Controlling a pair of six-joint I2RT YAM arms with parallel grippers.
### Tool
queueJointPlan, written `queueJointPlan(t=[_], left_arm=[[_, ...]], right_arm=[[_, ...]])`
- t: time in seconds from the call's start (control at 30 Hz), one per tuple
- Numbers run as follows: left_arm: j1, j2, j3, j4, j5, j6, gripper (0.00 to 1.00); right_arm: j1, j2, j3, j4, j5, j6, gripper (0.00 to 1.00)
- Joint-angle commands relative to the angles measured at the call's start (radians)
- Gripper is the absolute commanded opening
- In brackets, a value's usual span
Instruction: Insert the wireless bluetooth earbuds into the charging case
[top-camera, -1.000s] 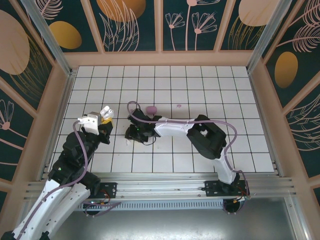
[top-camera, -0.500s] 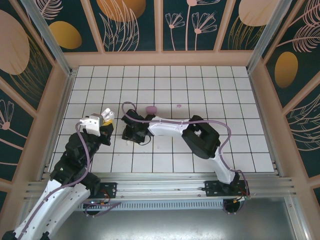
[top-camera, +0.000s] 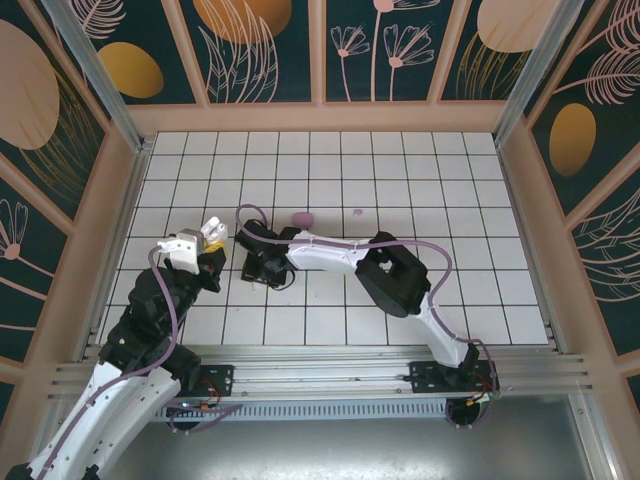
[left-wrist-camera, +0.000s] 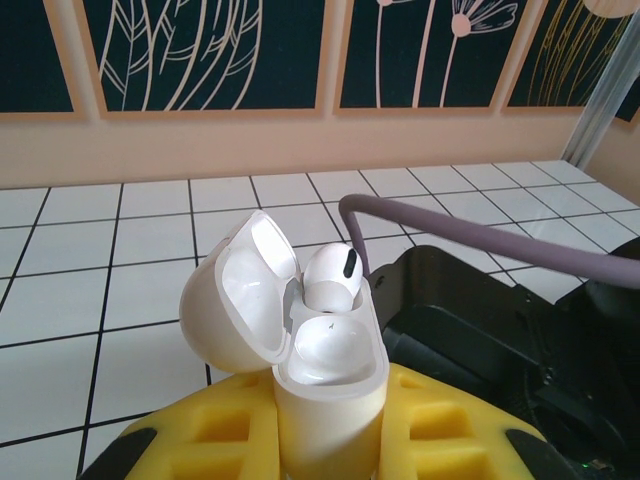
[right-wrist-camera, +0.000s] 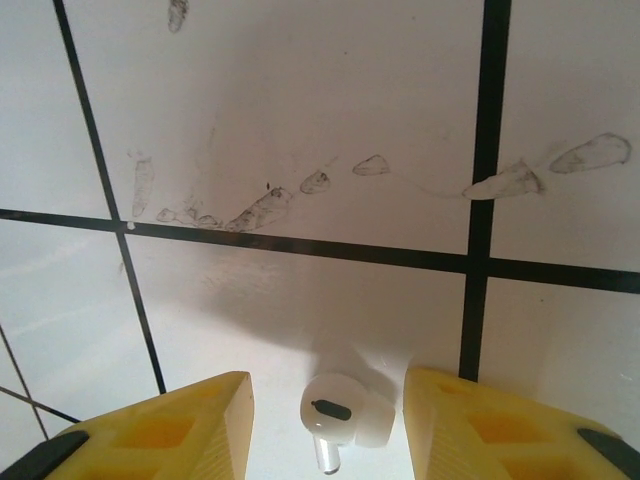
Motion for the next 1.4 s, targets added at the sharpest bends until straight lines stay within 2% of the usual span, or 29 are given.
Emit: queueJointPlan(t=[0.0, 0.4, 0.8, 1.37], left_arm=[[0.001, -0.017, -0.007, 0.022, -0.011, 0.019, 0.0], [0.001, -0.037, -0.009, 0.014, -0.012, 0.018, 0.0], [0.001, -0.044, -0.016, 0.016, 0.021, -0.006, 0.0], [0.002, -0.013, -0.025, 0.061, 0.066, -0.016, 0.0]], right_arm=[[0.016, 0.041, 0.061, -0.089, 0.021, -0.011, 0.45], [0.022, 0.08, 0.121, -0.186, 0.039, -0.04, 0.43], [0.018, 0.119, 0.162, -0.198, 0.029, -0.083, 0.36], [-0.025, -0.002, 0.047, -0.228, 0.1, -0.183, 0.29]])
